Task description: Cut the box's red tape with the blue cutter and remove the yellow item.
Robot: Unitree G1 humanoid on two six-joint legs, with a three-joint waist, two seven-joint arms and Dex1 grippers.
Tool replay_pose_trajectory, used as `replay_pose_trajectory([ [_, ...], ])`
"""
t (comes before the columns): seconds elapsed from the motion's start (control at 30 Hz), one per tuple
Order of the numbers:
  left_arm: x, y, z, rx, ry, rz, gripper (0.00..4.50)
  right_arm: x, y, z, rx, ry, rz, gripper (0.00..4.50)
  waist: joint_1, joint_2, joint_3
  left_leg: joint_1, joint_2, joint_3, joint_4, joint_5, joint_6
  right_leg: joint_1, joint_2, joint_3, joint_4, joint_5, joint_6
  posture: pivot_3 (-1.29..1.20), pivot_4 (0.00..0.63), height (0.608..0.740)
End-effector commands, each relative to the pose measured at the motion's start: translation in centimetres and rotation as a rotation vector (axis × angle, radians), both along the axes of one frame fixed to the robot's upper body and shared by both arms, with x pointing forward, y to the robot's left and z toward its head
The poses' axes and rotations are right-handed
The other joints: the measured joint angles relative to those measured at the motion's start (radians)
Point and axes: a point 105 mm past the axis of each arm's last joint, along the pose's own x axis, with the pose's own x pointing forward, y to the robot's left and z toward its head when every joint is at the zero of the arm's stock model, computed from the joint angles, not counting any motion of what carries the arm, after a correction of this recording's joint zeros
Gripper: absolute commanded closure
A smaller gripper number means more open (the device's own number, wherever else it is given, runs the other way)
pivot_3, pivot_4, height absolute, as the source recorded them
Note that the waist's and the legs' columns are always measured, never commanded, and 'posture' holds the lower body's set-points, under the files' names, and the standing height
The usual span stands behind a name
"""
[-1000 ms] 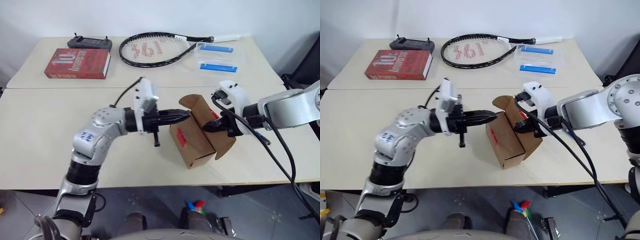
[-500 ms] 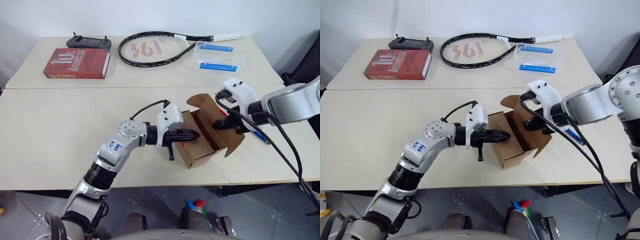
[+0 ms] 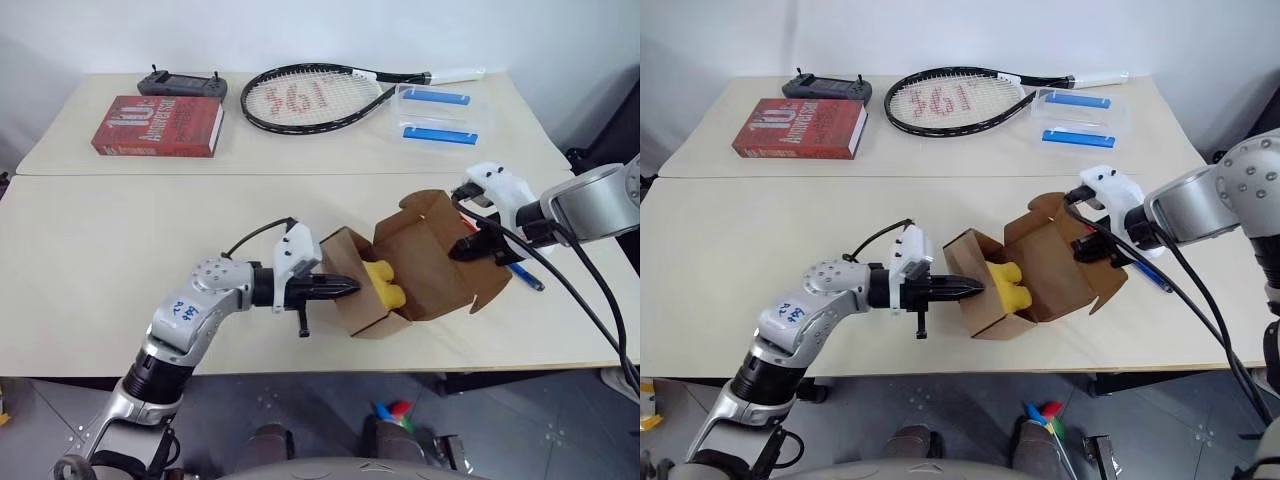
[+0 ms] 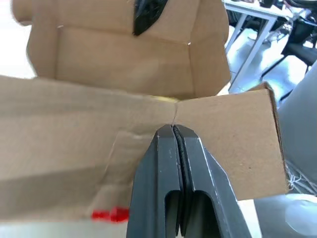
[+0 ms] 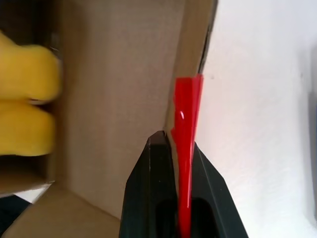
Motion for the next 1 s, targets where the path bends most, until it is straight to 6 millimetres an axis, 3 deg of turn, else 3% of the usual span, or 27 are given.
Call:
replay_pose_trajectory([
  [0.03,0.7,1.5,-2.5,0.04,0.096,0.093,4.5,-0.1,-0.1,0.8,0.05,-0.018,0.015,4.46,0.001,0.0,0.0,0.0,0.0,0.0,0.0,0.0,0.0,0.0,0.0,0.0,0.0,0.0,0.0,0.0,0.15,0.74],
  [0.37,1.3,2.5,-2.1,0.018,0.062,0.167,4.5,-0.4,1.4,-1.2,0.192,0.013,0.056,4.46,-0.006,-0.001,0.001,-0.002,0.0,0.001,-0.002,0.0,0.0,-0.004,0.0,-0.001,0.0,0.0,0.001,0.0,0.15,0.74],
  [0.53,1.4,3.0,-2.2,0.028,0.084,0.185,4.5,-0.3,1.1,-2.0,0.204,-0.012,0.024,4.46,-0.006,0.0,0.001,-0.002,0.0,0.001,-0.001,0.0,0.0,-0.004,0.0,-0.001,0.0,0.001,0.001,0.0,0.15,0.74],
  [0.57,1.4,3.1,-2.3,0.033,0.092,0.194,4.5,-0.3,1.1,-2.1,0.226,-0.018,0.014,4.27,-0.006,0.0,0.001,-0.002,0.0,0.001,-0.001,0.0,0.0,-0.003,0.0,-0.001,0.0,0.001,0.001,0.0,0.15,0.74],
  [0.67,1.8,4.3,-2.8,0.077,0.149,0.231,3.88,0.7,0.2,-1.0,0.41,-0.074,-0.09,3.46,-0.007,0.0,0.002,-0.002,0.0,0.002,-0.001,0.0,0.0,-0.003,0.0,-0.001,0.001,0.001,0.001,0.0,0.15,0.74],
  [0.87,3.3,7.6,-1.3,0.053,0.144,0.291,2.04,-0.8,-2.2,1.7,0.435,-0.301,-0.06,1.41,-0.004,0.0,0.002,-0.002,0.0,0.003,-0.002,0.0,-0.001,-0.004,0.0,-0.001,0.001,0.001,0.001,0.0,0.15,0.74],
  [0.97,2.5,9.7,-0.5,0.036,0.173,0.284,1.11,-1.4,-4.3,3.7,0.512,-0.454,-0.047,0.35,-0.007,0.0,0.002,-0.002,0.0,0.003,-0.003,0.0,-0.001,-0.004,0.0,-0.001,0.0,0.001,0.002,0.0,0.15,0.74],
  [1.0,2.0,10.6,-0.5,0.038,0.187,0.286,0.87,-1.5,-5.3,4.5,0.542,-0.513,-0.056,0.33,-0.008,0.0,0.002,-0.002,0.0,0.003,-0.003,0.0,-0.001,-0.004,0.0,-0.001,0.0,0.001,0.002,0.0,0.15,0.74],
])
